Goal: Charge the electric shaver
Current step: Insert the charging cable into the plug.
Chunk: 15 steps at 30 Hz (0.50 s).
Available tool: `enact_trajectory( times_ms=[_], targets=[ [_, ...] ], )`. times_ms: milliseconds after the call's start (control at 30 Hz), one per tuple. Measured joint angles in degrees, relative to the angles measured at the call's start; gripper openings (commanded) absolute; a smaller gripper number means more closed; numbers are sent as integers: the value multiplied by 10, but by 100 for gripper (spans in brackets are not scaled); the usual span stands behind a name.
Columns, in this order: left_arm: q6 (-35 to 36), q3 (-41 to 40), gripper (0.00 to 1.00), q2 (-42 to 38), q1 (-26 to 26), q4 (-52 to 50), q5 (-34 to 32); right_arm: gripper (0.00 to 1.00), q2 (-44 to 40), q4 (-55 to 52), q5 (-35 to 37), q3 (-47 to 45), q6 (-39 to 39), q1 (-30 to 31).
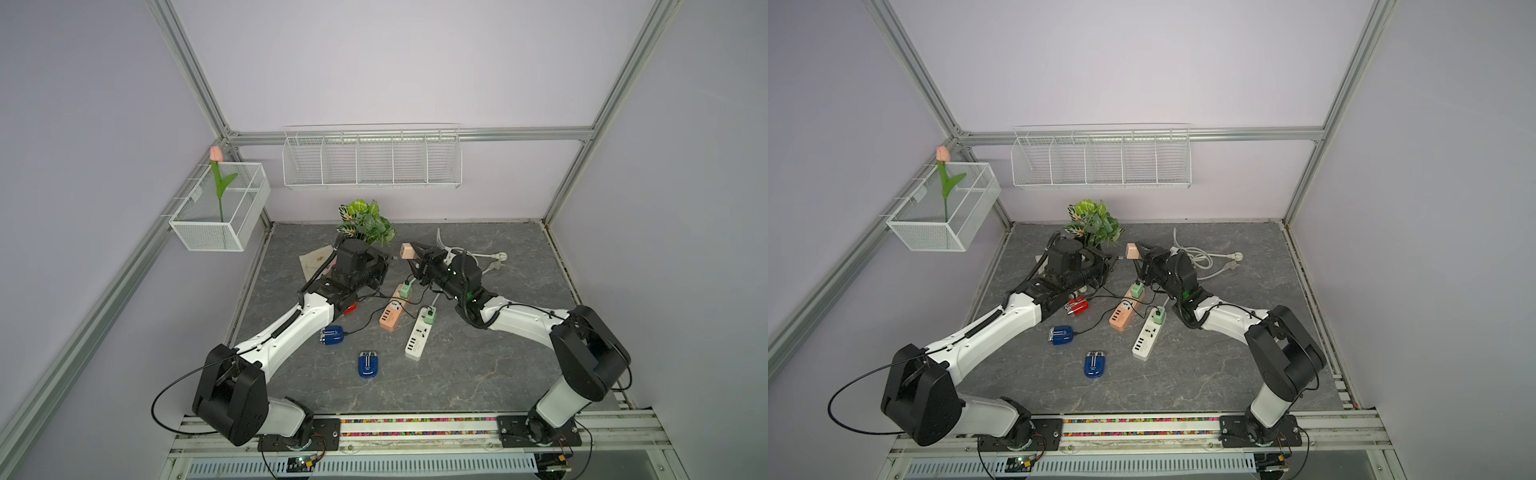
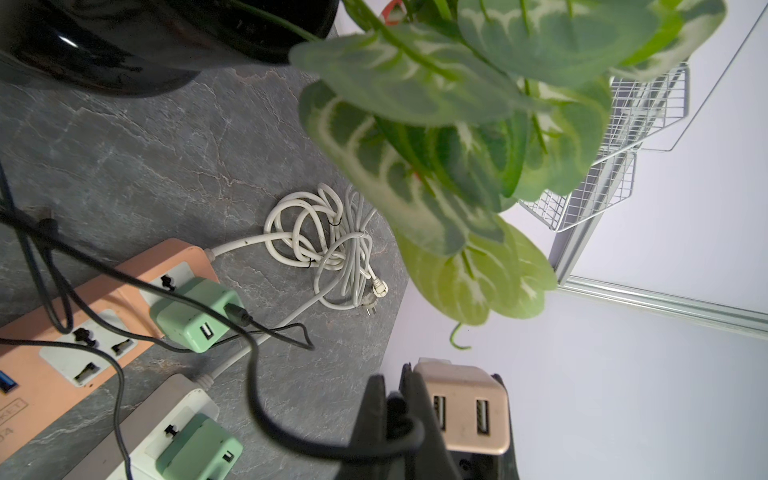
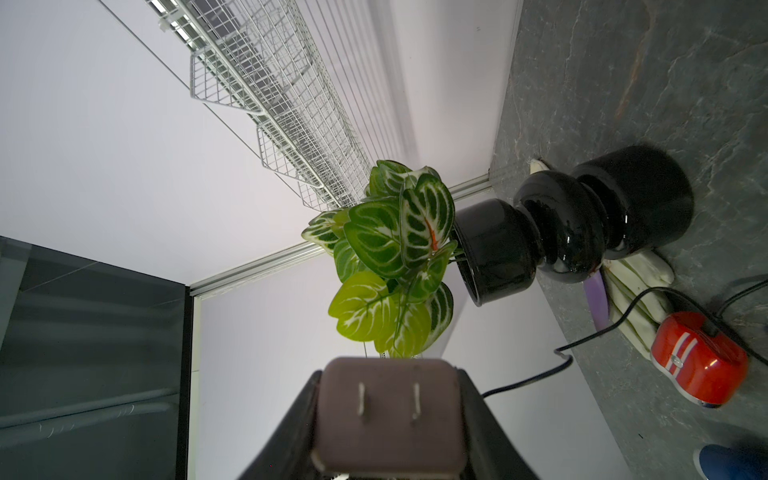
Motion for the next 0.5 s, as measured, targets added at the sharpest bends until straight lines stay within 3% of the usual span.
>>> enact_trajectory(
  times_ms=[500],
  targets=[
    [8,5,0,2,-1,7,2,7,0,-10,-9,-1,2,4]
  ],
)
